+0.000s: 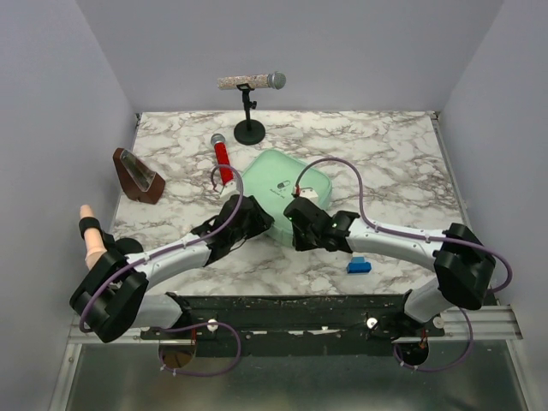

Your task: Organize the medicine kit

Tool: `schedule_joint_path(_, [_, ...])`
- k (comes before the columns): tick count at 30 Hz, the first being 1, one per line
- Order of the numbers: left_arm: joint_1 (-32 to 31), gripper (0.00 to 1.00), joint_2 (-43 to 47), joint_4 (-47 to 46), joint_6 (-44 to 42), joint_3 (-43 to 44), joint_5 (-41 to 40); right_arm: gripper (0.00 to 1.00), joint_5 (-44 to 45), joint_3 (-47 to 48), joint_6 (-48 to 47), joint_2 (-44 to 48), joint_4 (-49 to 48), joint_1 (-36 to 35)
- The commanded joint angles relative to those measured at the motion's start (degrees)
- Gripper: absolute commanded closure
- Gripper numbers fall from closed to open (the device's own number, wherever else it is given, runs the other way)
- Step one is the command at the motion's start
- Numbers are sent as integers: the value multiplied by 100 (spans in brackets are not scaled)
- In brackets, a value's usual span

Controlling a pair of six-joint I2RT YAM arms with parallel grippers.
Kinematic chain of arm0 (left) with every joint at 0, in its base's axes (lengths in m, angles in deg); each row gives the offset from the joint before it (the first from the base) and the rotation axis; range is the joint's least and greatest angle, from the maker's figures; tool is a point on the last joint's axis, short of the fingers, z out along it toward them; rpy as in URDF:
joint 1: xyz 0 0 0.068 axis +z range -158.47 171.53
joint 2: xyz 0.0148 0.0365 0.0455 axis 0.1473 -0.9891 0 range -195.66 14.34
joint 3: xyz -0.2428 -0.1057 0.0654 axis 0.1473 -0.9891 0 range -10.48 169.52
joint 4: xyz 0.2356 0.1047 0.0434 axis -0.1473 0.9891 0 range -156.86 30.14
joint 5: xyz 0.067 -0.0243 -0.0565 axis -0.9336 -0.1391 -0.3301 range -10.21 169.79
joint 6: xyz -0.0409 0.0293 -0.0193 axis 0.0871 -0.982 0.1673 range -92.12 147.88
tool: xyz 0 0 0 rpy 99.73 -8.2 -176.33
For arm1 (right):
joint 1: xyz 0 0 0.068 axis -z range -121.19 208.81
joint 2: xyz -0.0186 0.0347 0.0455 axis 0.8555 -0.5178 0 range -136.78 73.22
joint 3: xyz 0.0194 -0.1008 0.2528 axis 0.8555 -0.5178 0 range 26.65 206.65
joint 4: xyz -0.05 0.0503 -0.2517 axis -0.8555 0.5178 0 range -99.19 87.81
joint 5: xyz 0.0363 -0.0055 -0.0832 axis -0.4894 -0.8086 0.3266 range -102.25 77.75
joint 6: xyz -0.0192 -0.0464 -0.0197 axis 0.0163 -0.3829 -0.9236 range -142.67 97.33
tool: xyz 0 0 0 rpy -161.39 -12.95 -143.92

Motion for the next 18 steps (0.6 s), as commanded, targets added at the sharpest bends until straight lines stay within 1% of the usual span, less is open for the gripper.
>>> schedule_joint_path(1, [101,32,254,352,-422,-1,189,99,519,-300,-498,356,414,11])
schedule_joint_path(3, [110,20,263,273,-571,77,268,99,510,-292,-586,409,449,-59])
schedule_joint_path(4, [118,17,211,255,-641,139,294,99,553,-265,-622,418,484,-120])
schedule_joint_path(5, [127,15,132,290,-703,253,320,99,589,-239,-639,444,528,-156])
schedule_joint_path(7, [188,15,-166,474,-852,542,399,99,633,-221,-683,470,537,-261])
schedule_joint_path(10, [250,19,-790,728,-1116,1052,505,99,633,-195,-771,453,494,-428])
schedule_joint_path(14, [303,25,-1519,721,-1327,1536,593,99,676,129,-851,190,598,-569])
schedule_joint_path(16, [355,32,-1792,712,-1406,1721,663,99,843,235,-816,84,704,-578])
schedule_joint_path(17, [364,37,-1881,703,-1459,1791,663,99,983,262,-815,66,765,-578])
schedule_joint_path(18, [391,46,-1977,694,-1520,1844,663,99,1080,280,-789,66,835,-578])
